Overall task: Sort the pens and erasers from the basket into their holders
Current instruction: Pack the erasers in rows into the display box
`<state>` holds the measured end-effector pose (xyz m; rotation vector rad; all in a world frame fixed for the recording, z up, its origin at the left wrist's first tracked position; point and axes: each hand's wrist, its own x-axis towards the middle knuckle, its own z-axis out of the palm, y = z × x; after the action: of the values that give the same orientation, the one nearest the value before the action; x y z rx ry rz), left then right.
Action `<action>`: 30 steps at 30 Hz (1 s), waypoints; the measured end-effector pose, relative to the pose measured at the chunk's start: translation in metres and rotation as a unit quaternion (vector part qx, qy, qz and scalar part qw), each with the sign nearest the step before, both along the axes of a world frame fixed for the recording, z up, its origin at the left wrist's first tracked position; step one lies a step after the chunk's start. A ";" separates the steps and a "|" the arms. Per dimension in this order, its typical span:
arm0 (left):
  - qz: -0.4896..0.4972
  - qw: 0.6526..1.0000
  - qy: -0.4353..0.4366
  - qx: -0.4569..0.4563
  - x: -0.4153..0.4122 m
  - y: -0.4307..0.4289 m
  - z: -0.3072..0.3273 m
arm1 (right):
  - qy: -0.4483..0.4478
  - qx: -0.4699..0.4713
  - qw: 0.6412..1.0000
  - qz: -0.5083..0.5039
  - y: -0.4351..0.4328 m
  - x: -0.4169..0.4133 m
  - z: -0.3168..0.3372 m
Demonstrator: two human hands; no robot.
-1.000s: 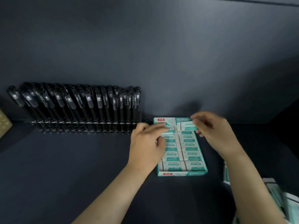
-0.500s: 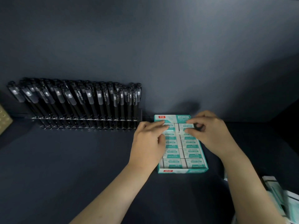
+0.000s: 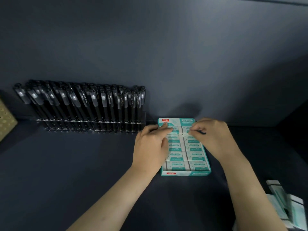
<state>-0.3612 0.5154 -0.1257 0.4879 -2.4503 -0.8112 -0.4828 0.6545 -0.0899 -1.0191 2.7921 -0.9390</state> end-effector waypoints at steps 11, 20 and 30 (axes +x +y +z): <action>-0.043 0.985 0.150 -0.072 0.011 0.015 0.008 | -0.128 -0.036 0.990 0.045 0.032 -0.003 0.055; -0.271 0.958 0.087 -0.039 0.023 0.102 0.007 | -0.161 0.094 0.981 0.044 0.120 -0.002 0.043; -0.364 0.926 -0.087 -0.038 0.032 0.122 -0.002 | -0.206 0.093 0.972 0.067 0.139 -0.001 0.005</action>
<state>-0.3293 0.6376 -0.1274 -0.4426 -2.8375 -0.9691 -0.4842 0.7935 -0.0850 -0.8567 2.3830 -0.7540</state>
